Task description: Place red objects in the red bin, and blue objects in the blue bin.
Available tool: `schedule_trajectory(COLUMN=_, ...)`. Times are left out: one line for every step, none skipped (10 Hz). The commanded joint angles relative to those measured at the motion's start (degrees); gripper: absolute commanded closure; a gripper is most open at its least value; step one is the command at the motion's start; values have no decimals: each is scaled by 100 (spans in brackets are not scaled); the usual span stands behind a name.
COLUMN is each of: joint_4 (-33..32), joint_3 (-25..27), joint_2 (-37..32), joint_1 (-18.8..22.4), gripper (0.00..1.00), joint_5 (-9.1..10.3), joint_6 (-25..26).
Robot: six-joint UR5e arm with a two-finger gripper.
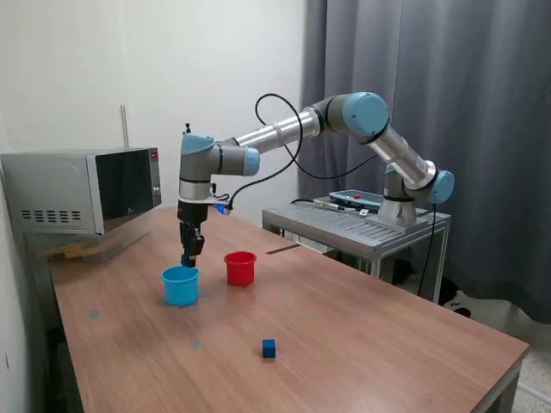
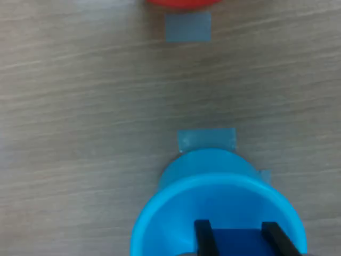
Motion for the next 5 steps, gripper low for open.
schedule_trajectory(joint_4=-12, joint_3=-105, joint_2=69, joint_1=15, gripper=100, joint_5=41, joint_6=-32)
schedule_trajectory(joint_4=-21, joint_3=-97, joint_2=69, joint_1=15, gripper=100, joint_5=41, joint_6=-32)
schedule_trajectory(joint_4=-21, joint_3=-97, joint_2=78, joint_1=15, gripper=100, joint_5=41, joint_6=-32)
schedule_trajectory(joint_4=-47, joint_3=-97, joint_2=86, joint_1=15, gripper=100, joint_5=41, joint_6=-32)
schedule_trajectory(joint_4=-56, joint_3=-97, joint_2=87, joint_1=15, gripper=100, joint_5=41, joint_6=-32)
